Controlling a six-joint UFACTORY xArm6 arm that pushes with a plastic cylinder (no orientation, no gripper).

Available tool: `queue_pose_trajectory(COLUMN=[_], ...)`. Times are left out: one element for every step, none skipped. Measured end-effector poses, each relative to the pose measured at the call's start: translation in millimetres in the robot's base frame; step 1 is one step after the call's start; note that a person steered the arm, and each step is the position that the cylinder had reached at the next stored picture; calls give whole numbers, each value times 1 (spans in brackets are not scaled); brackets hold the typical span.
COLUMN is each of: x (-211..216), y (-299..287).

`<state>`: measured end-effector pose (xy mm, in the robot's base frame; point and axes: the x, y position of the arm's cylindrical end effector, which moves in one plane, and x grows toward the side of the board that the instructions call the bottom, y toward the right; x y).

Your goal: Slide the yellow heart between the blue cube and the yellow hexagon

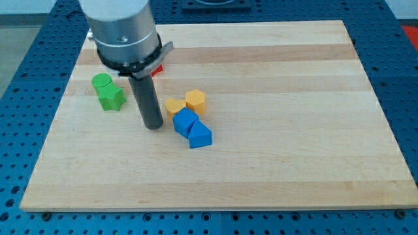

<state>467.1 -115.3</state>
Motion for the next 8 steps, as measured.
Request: queue_pose_trajectory(x=[-17, -22, -22, -22, -22, -22, -12, 11], y=[0, 2, 22, 37, 48, 51, 41, 20])
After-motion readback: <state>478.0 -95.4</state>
